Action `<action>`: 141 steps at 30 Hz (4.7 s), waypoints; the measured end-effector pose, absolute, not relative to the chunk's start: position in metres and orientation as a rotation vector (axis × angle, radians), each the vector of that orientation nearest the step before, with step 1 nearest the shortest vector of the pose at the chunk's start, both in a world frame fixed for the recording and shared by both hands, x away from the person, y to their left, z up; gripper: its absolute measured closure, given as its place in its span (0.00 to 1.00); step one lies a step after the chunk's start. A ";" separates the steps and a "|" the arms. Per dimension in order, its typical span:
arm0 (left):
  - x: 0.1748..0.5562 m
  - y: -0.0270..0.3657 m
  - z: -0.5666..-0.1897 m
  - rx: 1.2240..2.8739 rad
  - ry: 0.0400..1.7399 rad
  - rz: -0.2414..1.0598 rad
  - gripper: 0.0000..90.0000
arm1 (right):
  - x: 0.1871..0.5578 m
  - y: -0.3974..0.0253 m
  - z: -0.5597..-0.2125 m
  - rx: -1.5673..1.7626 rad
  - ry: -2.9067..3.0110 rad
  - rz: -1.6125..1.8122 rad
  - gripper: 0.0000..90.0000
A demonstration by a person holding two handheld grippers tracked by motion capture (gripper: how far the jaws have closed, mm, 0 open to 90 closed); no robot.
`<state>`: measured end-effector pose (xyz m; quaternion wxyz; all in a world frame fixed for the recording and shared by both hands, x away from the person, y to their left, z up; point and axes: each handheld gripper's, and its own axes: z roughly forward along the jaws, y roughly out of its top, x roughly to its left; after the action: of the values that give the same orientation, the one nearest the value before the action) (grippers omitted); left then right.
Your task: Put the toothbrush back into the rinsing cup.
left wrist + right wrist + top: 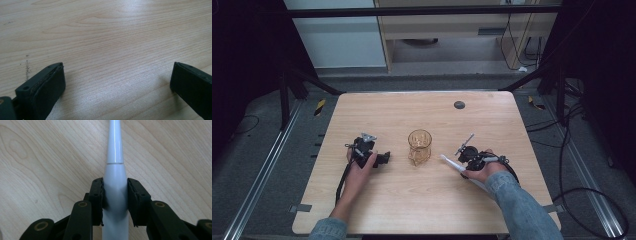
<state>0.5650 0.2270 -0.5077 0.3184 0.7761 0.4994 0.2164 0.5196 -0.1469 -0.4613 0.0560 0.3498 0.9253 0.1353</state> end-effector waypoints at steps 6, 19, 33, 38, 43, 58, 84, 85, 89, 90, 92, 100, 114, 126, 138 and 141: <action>0.565 0.227 -0.508 2.042 1.314 0.569 0.00 | 0.521 -0.151 -0.448 1.072 2.777 0.445 0.75; 0.565 0.227 -0.508 2.039 1.313 0.568 0.00 | 0.526 -0.161 -0.413 1.104 2.689 0.520 0.75; 0.565 0.227 -0.508 2.040 1.313 0.569 0.00 | 0.534 -0.184 -0.379 1.139 2.519 0.699 0.75; 0.565 0.227 -0.508 2.040 1.313 0.569 0.00 | 0.539 -0.185 -0.371 1.156 2.456 0.771 0.75; 0.565 0.227 -0.508 2.041 1.313 0.569 0.00 | 0.544 -0.180 -0.367 1.162 2.407 0.812 0.75; 0.565 0.227 -0.508 2.044 1.306 0.566 0.00 | 0.564 -0.159 -0.357 1.218 2.274 0.848 0.75; 0.563 0.225 -0.508 2.028 1.336 0.577 0.00 | 0.566 -0.103 -0.356 1.293 1.952 1.085 0.75; 0.563 0.225 -0.508 2.028 1.336 0.577 0.00 | 0.566 -0.103 -0.356 1.293 1.952 1.085 0.75; 0.563 0.225 -0.508 2.029 1.336 0.577 0.00 | 0.561 -0.105 -0.358 1.302 1.912 1.098 0.75; 0.563 0.225 -0.508 2.029 1.336 0.577 0.00 | 0.559 -0.105 -0.359 1.314 1.892 1.114 0.75; 0.563 0.225 -0.508 2.028 1.335 0.576 0.00 | 0.558 -0.105 -0.359 1.322 1.882 1.128 0.75; 0.563 0.225 -0.508 2.033 1.327 0.573 0.00 | 0.553 -0.091 -0.358 1.316 1.796 1.176 0.75; 0.564 0.226 -0.508 2.036 1.322 0.570 0.00 | 0.539 -0.078 -0.364 1.303 1.749 1.166 0.75; 0.564 0.226 -0.508 2.038 1.317 0.572 0.00 | 0.537 -0.072 -0.354 1.288 1.697 1.216 0.75; 0.564 0.226 -0.507 2.038 1.319 0.572 0.00 | 0.533 -0.068 -0.335 1.254 1.657 1.280 0.75; 0.564 0.226 -0.507 2.040 1.318 0.571 0.00 | 0.533 -0.062 -0.328 1.236 1.660 1.290 0.75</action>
<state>0.5638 0.2258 -0.5074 0.3176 0.7753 0.5010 0.2169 0.5328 -0.0623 -0.3285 0.3444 0.4760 0.6390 0.4966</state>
